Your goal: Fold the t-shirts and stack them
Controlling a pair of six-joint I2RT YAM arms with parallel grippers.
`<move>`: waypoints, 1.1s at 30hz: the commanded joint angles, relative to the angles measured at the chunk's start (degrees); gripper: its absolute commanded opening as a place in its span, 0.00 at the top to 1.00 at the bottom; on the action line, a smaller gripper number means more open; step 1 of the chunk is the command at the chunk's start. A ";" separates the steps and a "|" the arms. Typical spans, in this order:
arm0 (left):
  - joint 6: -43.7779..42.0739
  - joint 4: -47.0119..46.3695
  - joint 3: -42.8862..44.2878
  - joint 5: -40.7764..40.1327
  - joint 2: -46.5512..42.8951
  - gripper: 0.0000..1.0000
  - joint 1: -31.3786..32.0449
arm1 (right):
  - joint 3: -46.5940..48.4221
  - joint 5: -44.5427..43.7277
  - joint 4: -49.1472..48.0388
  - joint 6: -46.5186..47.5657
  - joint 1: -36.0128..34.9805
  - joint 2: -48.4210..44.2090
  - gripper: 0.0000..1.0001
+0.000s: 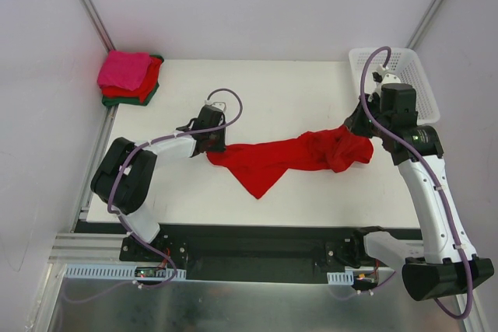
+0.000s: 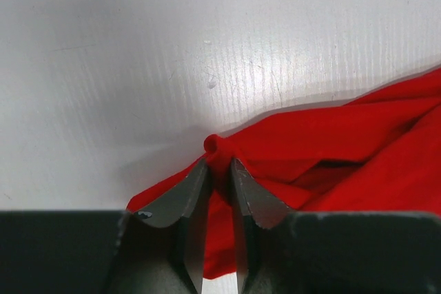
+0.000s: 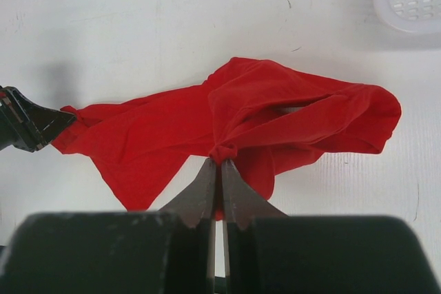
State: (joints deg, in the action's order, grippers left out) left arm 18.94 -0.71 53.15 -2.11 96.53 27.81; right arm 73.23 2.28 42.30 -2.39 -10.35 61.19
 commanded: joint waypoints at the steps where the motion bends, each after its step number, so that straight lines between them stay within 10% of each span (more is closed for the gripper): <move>1: -0.31 0.45 0.29 -0.79 -2.57 0.84 0.49 | -0.54 0.97 -1.88 -0.51 -0.37 -0.10 0.99; 7: -1.27 5.62 1.52 -2.80 -7.14 0.98 0.49 | -0.90 -0.61 -1.88 0.11 -0.37 -0.37 0.99; 21: -6.90 22.68 7.06 -7.99 -27.80 0.94 -1.62 | 1.30 -8.61 -0.03 2.04 -0.37 -1.34 0.99; 33: 0.13 19.61 3.19 -4.31 -11.03 0.72 -1.18 | -0.72 -5.45 -0.47 1.60 -0.37 -0.72 0.99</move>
State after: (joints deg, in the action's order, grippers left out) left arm 15.79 19.92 58.04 -8.49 79.22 26.55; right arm 72.20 -3.66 42.74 -1.17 -10.39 61.25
